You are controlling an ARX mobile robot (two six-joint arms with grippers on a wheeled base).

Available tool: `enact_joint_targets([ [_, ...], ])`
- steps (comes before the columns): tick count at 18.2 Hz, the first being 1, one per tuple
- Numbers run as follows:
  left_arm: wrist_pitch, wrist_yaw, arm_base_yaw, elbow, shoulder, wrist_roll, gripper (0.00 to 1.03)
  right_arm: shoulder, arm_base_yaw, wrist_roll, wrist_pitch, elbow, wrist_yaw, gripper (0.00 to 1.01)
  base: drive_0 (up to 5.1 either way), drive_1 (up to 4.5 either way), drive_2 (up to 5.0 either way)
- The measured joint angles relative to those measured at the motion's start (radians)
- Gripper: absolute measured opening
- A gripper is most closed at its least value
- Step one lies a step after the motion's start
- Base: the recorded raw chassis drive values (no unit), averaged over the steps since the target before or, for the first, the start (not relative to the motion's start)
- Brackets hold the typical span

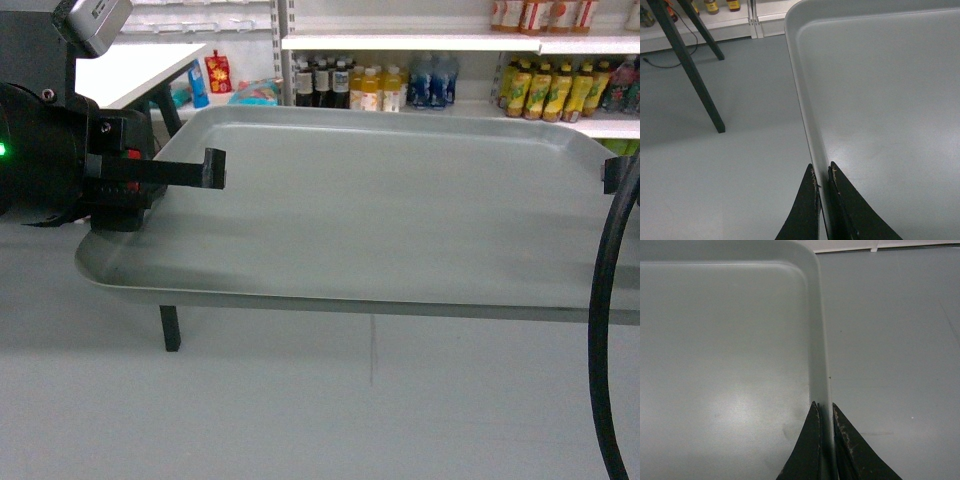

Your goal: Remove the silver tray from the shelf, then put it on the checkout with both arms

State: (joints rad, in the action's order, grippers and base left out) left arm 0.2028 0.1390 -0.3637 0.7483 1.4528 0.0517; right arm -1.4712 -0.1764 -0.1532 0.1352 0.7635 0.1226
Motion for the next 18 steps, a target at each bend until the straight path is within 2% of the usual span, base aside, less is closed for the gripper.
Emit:
enact_joint_targets([
  [18,-0.002,0.0,0.0,0.0,0.001,0.0,0.03,0.0,0.0,0.0,-0.001,0.0,0.0,0.03,-5.0,2.43,2.4],
])
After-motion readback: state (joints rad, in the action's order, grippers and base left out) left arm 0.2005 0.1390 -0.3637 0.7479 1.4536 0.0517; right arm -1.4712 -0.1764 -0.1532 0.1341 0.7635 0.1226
